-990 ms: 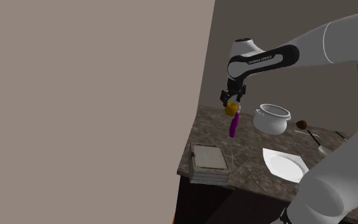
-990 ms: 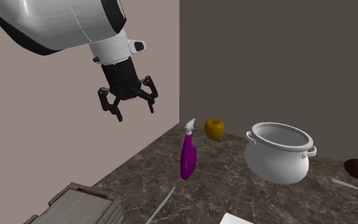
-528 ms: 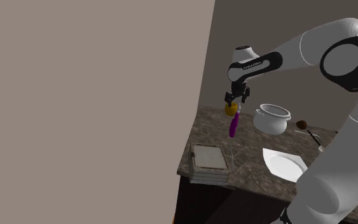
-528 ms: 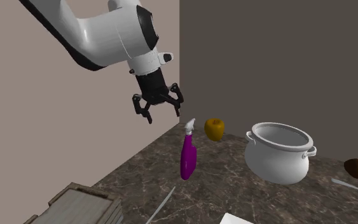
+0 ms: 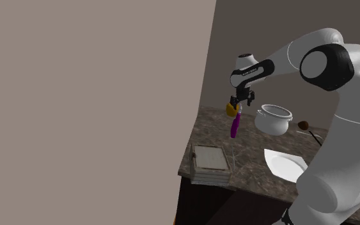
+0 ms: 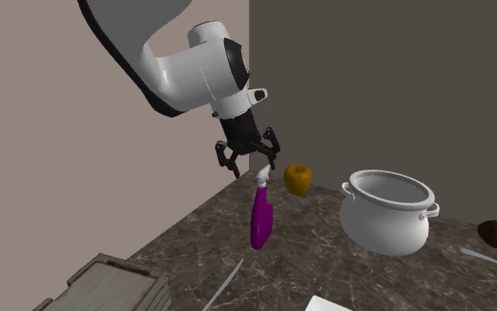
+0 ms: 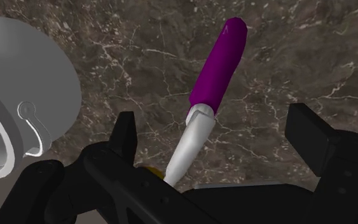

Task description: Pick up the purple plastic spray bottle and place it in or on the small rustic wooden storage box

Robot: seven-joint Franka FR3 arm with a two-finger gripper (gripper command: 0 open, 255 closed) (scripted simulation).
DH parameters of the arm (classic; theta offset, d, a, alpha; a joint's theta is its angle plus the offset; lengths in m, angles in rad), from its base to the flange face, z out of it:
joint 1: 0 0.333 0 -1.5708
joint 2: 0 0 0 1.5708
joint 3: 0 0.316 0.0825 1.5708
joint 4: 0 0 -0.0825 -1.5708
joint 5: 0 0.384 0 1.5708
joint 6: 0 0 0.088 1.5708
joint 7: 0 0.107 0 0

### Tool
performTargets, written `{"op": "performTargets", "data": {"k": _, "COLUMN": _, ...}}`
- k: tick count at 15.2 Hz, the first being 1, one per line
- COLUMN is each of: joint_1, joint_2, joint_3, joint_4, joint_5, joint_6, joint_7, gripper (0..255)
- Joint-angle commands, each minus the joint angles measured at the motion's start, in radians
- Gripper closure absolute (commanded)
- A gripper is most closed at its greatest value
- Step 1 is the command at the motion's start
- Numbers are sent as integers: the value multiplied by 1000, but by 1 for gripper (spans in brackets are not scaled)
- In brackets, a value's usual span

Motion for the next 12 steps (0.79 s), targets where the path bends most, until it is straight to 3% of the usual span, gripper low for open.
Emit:
{"op": "performTargets", "data": {"k": 1, "joint_1": -5, "joint_2": 16, "joint_3": -3, "joint_4": -4, "joint_5": 0, "joint_6": 21, "joint_7": 0, "gripper": 0}}
{"op": "performTargets", "data": {"k": 12, "joint_1": -13, "joint_2": 41, "joint_3": -8, "joint_4": -18, "joint_5": -1, "joint_6": 63, "joint_7": 0, "gripper": 0}}
